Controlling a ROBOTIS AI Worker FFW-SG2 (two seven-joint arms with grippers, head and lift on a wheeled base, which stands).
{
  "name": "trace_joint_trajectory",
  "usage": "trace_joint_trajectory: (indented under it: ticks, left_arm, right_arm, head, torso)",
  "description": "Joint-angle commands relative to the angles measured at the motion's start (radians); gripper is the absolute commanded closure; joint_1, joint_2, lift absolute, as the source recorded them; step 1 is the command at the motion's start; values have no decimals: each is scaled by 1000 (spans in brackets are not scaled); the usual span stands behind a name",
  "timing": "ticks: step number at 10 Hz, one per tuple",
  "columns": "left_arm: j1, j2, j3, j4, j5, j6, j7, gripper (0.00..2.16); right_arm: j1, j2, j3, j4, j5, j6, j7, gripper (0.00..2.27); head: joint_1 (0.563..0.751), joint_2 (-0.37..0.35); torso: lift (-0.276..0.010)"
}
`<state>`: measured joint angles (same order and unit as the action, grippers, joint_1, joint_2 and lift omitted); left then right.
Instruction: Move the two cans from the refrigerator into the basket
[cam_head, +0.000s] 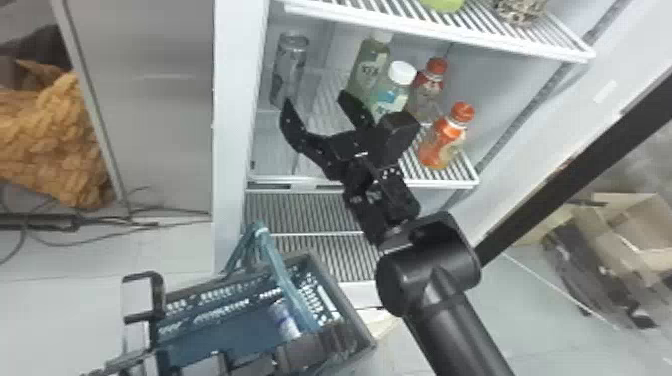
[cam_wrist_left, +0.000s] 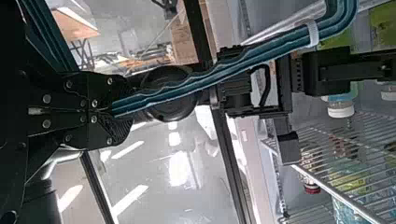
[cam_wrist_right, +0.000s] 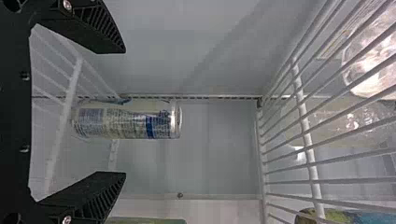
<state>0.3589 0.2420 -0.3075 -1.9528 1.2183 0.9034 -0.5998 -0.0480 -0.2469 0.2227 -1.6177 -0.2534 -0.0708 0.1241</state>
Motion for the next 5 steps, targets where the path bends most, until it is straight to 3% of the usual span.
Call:
trace_joint_trajectory:
  ticks: [1,5]
  left_arm:
    - [-3,0,-2,0,0,0,0,1204]
    - [-8,2,-8,5,6,0,0,1204]
  right_arm:
    - [-36,1,17,38,-4,-15,-9,61]
    - [-114,0,60,117,-28,-37,-41,48]
  head:
    - [695,-313]
    - [695,-300]
  torso:
    - [-276]
    - [-276]
